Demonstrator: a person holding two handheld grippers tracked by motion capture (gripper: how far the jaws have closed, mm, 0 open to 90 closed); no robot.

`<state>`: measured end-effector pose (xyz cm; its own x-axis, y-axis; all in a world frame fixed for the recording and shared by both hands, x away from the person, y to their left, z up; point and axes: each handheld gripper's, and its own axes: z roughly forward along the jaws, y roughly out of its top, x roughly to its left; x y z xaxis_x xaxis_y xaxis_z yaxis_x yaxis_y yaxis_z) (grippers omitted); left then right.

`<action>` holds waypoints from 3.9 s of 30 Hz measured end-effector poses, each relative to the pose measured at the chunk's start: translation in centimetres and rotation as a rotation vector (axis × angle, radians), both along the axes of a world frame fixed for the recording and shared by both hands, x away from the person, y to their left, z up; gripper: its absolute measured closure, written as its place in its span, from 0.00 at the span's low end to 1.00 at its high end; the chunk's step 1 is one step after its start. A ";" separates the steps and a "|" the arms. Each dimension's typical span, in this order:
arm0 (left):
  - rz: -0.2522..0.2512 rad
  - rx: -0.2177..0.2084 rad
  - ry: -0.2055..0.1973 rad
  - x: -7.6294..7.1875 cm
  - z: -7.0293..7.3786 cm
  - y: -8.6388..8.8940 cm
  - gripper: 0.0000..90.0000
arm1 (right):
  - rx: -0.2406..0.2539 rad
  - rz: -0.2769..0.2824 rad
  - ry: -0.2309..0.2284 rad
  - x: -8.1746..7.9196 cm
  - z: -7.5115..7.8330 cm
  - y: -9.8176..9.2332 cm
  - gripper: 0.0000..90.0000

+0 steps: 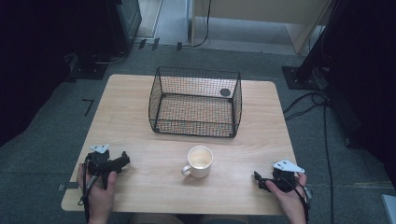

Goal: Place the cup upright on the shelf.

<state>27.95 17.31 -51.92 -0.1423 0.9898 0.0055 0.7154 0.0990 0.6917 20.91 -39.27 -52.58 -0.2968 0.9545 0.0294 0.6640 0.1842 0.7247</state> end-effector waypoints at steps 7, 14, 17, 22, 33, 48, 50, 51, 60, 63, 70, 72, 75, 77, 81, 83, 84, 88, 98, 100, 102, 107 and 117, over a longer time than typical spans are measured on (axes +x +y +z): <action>-0.001 0.000 0.000 0.0 0.0 0.0 0.01 | 0.033 0.000 -0.043 -0.1 0.9 0.8 0.13; -0.001 0.000 0.000 0.0 0.0 0.0 0.01 | 0.039 0.035 -0.063 0.1 2.4 2.1 0.11; -0.001 0.000 0.000 0.0 0.0 0.0 0.01 | 0.029 0.066 -0.063 0.3 3.1 3.1 0.09; 0.000 0.000 0.000 0.0 0.0 0.0 0.01 | 0.033 0.082 -0.078 0.3 3.8 4.0 0.08; 0.000 0.000 0.000 0.0 0.0 0.0 0.01 | 0.041 0.147 -0.105 0.5 5.6 6.6 0.08; 0.000 0.000 0.000 0.0 0.0 0.0 0.01 | 0.068 0.238 -0.111 0.9 6.5 10.2 0.03; -0.001 0.000 0.001 0.0 0.0 0.0 0.01 | 0.069 0.244 -0.112 0.9 6.5 10.5 0.03; 0.000 0.000 0.000 0.0 0.0 0.0 0.01 | 0.075 0.254 -0.110 0.9 6.6 10.9 0.03; 0.000 0.000 0.000 0.0 0.0 0.0 0.01 | 0.089 0.276 -0.113 1.1 6.7 12.3 0.03; 0.000 0.000 0.000 0.0 0.0 0.0 0.01 | 0.097 0.291 -0.113 1.3 6.7 13.1 0.03; -0.001 0.000 0.000 0.0 0.0 0.0 0.01 | 0.104 0.318 -0.109 1.6 6.8 14.4 0.02; 0.000 0.000 0.000 0.0 0.0 0.0 0.01 | 0.108 0.331 -0.113 1.7 6.9 15.0 0.01; 0.000 0.000 0.000 0.0 0.0 0.0 0.01 | 0.109 0.340 -0.115 1.8 7.0 15.5 0.01; 0.000 0.000 0.000 0.0 0.0 0.0 0.01 | 0.109 0.342 -0.112 1.9 7.0 15.7 0.01; 0.000 0.000 0.000 0.0 0.0 0.0 0.01 | 0.107 0.355 -0.103 2.1 6.8 16.4 0.01; 0.000 0.000 0.000 0.0 0.0 0.0 0.01 | 0.109 0.358 -0.099 2.1 6.7 16.6 0.01; 0.000 0.000 0.000 0.0 0.0 0.0 0.01 | 0.112 0.365 -0.093 2.2 6.5 16.9 0.00; 0.000 0.000 0.000 0.0 0.0 0.0 0.01 | 0.113 0.376 -0.085 2.3 6.2 17.4 0.00; 0.000 0.000 0.000 0.0 0.0 0.0 0.01 | 0.114 0.393 -0.074 2.8 5.4 18.9 0.00; 0.000 0.000 0.000 0.0 0.0 0.0 0.01 | 0.110 0.397 -0.072 2.9 5.3 19.1 0.00; -0.001 0.000 0.000 0.0 0.0 0.0 0.01 | 0.103 0.397 -0.069 3.0 5.2 19.4 0.00; 0.000 0.000 0.000 0.0 0.0 0.0 0.01 | 0.100 0.395 -0.066 3.3 4.9 19.9 0.00; 0.000 0.000 0.000 0.0 0.0 0.0 0.01 | 0.067 0.399 -0.067 3.4 4.4 20.1 0.06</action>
